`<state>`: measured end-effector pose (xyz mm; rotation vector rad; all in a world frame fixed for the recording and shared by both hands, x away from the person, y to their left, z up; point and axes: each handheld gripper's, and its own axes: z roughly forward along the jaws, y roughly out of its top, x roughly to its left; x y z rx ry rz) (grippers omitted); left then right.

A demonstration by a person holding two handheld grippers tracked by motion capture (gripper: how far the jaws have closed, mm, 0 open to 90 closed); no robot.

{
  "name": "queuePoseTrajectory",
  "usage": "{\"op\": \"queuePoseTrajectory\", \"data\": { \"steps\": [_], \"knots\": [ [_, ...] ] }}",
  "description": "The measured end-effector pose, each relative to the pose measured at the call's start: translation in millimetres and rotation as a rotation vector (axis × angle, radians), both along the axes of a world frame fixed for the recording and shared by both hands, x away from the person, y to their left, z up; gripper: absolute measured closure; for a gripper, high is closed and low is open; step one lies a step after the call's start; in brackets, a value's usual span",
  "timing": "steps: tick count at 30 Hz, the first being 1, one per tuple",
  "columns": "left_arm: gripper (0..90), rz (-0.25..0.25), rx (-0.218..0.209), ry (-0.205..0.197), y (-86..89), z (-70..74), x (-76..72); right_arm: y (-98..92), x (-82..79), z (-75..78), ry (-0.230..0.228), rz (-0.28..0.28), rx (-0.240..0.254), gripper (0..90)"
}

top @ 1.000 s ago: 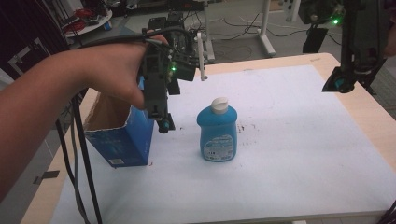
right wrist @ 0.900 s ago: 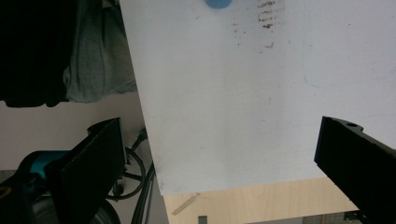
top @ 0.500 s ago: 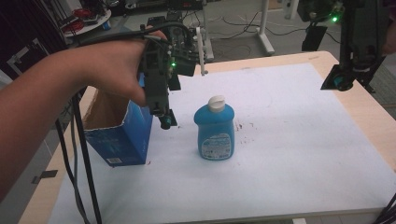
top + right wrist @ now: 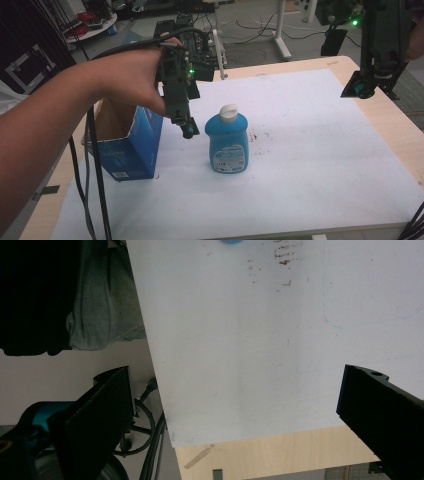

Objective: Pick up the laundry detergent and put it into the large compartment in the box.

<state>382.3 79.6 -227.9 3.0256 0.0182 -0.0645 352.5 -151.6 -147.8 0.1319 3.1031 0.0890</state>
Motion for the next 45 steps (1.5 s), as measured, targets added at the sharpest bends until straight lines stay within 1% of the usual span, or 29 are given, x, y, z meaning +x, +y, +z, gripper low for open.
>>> {"op": "queuePoseTrajectory", "data": {
  "steps": [4, 8, 12, 13, 17, 21, 23, 31, 35, 38, 41, 43, 45],
  "knots": [
    [1.7, -0.004, 0.003, 0.001, -5.5, -3.6, 2.1, -1.1, 0.5, 0.1, -0.002, -0.004, -0.001, 1.2],
    [1.7, -0.004, -0.005, 0.007, -9.3, -6.6, 4.1, -2.2, 1.2, -0.1, -0.002, 0.000, 0.002, 1.2],
    [1.7, -0.001, -0.028, 0.002, -14.5, -14.0, 7.6, -3.2, 1.2, -1.5, 0.000, -0.006, 0.001, 1.2],
    [1.7, 0.007, -0.032, 0.003, -15.4, -15.9, 8.2, -3.3, 1.3, -1.6, 0.000, -0.006, 0.001, 1.1],
    [1.7, 0.005, -0.033, 0.007, -19.0, -22.4, 11.6, -3.5, 1.3, -1.5, -0.001, -0.002, 0.002, 1.2],
    [1.7, 0.004, -0.038, -0.005, -23.7, -27.1, 13.1, -3.5, 1.2, -1.6, -0.004, 0.003, 0.004, 1.2],
    [1.7, 0.005, -0.044, -0.005, -26.2, -29.1, 13.5, -3.5, 0.8, -1.6, -0.003, -0.002, 0.005, 1.2],
    [1.7, -0.008, -0.033, -0.006, -37.2, -41.0, 14.3, -5.2, 2.0, -4.1, 0.000, -0.005, 0.005, 1.2],
    [1.7, -0.007, -0.041, -0.010, -42.3, -46.9, 14.0, -4.7, 1.7, -4.7, 0.001, -0.004, 0.002, 1.1],
    [1.7, -0.013, -0.027, -0.010, -45.9, -51.0, 14.5, -4.9, 1.8, -4.6, 0.000, -0.005, 0.004, 1.2],
    [1.7, -0.012, -0.023, -0.011, -48.9, -55.6, 14.6, -5.2, 1.8, -4.6, -0.001, -0.008, 0.004, 1.1],
    [1.7, -0.014, -0.015, -0.006, -50.7, -58.9, 14.7, -5.4, 2.0, -4.7, -0.001, -0.009, 0.004, 1.2],
    [1.7, -0.010, -0.002, -0.013, -52.4, -62.2, 14.5, -5.5, 2.2, -4.7, -0.002, -0.010, 0.004, 1.2]
  ]
}}
